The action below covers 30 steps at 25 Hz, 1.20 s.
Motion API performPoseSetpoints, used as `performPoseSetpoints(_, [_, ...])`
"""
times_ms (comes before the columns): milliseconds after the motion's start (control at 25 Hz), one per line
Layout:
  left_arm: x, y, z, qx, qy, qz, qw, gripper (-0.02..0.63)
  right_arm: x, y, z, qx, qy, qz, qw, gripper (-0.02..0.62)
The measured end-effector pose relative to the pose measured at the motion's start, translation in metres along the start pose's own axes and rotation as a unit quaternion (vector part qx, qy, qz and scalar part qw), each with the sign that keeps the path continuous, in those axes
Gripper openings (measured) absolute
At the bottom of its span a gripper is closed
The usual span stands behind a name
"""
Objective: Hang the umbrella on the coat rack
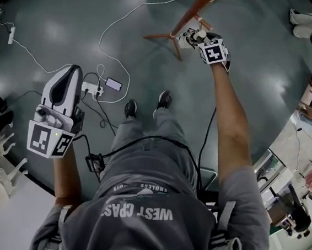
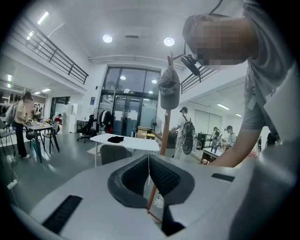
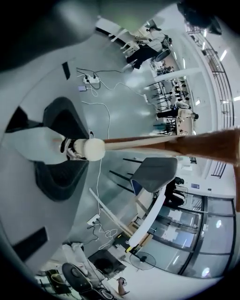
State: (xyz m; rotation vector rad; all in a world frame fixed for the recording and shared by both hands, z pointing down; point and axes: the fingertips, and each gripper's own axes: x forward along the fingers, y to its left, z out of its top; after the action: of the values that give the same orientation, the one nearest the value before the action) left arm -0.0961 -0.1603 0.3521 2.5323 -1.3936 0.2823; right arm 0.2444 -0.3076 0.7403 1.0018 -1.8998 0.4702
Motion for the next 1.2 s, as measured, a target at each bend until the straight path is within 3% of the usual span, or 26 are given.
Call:
performPoseSetpoints(80, [-0.002,-0.003,0.005,0.004,-0.003,-0.002,1.0,0.021,-0.008,0.003,0.004,0.001,-0.006,-0.003,1.0,0.12])
performPoseSetpoints(320, [-0.015,-0.005,0.016,0.016,-0.011,-0.005,0.9998,0.021,-0.031,0.018,0.003,0.018,-0.019,-0.003,1.0,0.127])
performPoseSetpoints(520, [-0.041,-0.017,0.034,0.033,-0.027,-0.005,0.9991,0.021,-0.111,0.029,0.011,0.052,-0.096,-0.025,0.994,0.103])
performPoseSetpoints(840, [-0.081,0.002,0.044,0.052,-0.038,-0.007,0.9979,0.021,-0.272,0.076,0.07,0.12,-0.252,-0.044,0.959,0.057])
performPoseSetpoints(1200, [-0.115,-0.004,0.052,0.065,-0.06,-0.045,0.9951,0.021,-0.441,0.196,0.147,0.053,-0.369,-0.015,0.928,0.048])
